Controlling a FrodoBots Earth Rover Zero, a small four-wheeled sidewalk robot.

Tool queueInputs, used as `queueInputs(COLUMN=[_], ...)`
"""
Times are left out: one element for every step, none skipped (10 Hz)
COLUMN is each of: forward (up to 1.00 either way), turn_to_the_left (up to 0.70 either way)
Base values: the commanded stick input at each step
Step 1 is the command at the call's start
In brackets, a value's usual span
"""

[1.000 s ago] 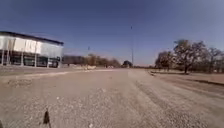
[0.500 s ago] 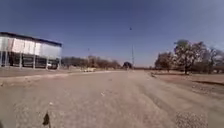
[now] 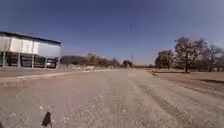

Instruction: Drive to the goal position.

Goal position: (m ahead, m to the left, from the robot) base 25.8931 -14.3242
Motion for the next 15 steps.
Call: queueInputs(forward=[0.5,0.5,0.5,0.5,0.5,0.5,0.5,0.5,0.5,0.5,0.5,0.5,0.5,0.5,0.5], turn_to_the_left=[0.0,0.0,0.0,0.0,0.0,0.0,0.0,0.0,0.0,0.0,0.0,0.0,0.0,0.0,0.0])
